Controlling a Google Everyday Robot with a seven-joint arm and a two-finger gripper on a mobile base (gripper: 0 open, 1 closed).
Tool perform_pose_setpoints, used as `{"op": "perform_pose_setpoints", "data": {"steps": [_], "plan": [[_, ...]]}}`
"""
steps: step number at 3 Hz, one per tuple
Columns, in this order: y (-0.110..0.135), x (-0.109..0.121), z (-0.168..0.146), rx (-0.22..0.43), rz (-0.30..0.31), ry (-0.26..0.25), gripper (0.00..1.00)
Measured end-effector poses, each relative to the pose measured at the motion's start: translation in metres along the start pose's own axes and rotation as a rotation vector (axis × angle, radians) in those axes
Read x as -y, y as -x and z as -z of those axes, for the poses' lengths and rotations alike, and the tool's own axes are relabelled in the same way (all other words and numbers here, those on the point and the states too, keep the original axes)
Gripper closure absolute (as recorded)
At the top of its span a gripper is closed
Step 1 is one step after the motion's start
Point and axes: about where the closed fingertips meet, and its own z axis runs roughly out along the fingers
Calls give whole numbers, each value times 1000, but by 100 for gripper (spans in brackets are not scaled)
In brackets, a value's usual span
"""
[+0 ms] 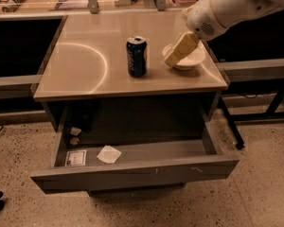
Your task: Place pepsi can into top drawer
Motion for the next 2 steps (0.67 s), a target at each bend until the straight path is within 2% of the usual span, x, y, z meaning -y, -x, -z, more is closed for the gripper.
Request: {"op": "perform_pose_setpoints", "data": {"steps": [2], "plan": [[5, 26, -61, 64, 36, 17, 0]]}}
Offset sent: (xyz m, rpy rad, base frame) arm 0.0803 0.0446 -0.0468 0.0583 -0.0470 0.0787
